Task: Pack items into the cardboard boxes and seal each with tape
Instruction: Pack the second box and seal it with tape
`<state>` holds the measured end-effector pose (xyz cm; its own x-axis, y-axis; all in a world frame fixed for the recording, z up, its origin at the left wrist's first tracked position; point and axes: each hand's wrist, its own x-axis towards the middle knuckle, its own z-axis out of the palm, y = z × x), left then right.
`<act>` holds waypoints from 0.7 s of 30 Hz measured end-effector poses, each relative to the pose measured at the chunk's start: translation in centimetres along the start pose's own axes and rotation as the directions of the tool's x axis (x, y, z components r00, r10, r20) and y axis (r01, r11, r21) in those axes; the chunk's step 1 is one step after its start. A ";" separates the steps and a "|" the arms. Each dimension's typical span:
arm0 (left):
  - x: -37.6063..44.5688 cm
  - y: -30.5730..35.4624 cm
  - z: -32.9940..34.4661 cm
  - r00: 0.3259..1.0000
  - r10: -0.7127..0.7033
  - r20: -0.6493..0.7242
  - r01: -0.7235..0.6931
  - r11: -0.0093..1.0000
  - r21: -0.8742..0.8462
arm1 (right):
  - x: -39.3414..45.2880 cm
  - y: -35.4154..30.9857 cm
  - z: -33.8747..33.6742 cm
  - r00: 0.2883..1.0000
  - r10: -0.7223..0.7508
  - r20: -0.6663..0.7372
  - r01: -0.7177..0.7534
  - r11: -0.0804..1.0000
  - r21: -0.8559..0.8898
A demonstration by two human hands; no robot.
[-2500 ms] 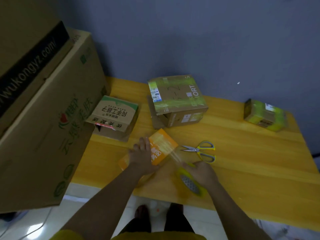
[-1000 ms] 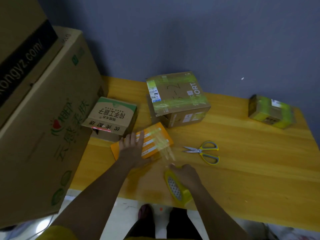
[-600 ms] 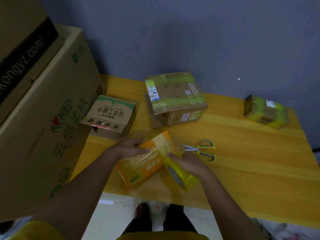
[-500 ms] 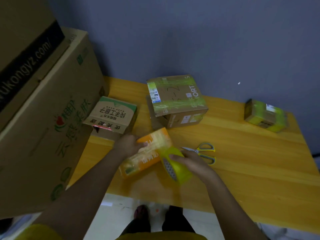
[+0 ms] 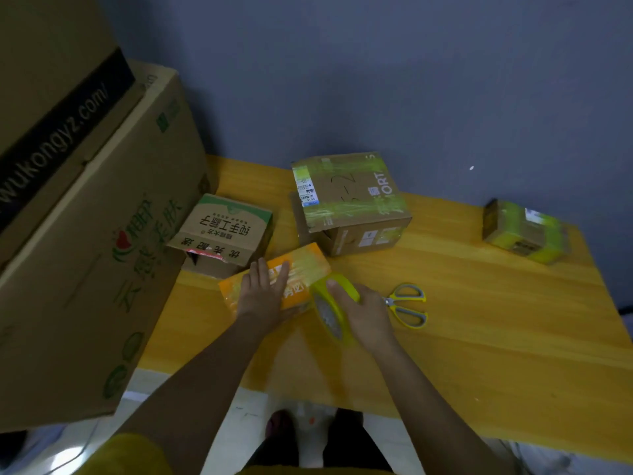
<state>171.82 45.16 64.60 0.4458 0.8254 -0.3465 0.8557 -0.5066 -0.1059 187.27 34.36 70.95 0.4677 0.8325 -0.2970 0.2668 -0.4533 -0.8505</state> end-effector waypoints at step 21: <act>-0.2 -2.2 -2.8 0.983 0.120 0.141 -0.036 0.871 -0.490 | 1.4 0.2 -1.2 0.889 0.400 0.223 -0.288 0.868 -0.404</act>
<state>170.54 46.82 67.50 0.5035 0.7152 -0.4847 0.8582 -0.3490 0.3764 188.97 35.02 70.89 0.3341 0.6302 -0.7009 0.4374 -0.7624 -0.4770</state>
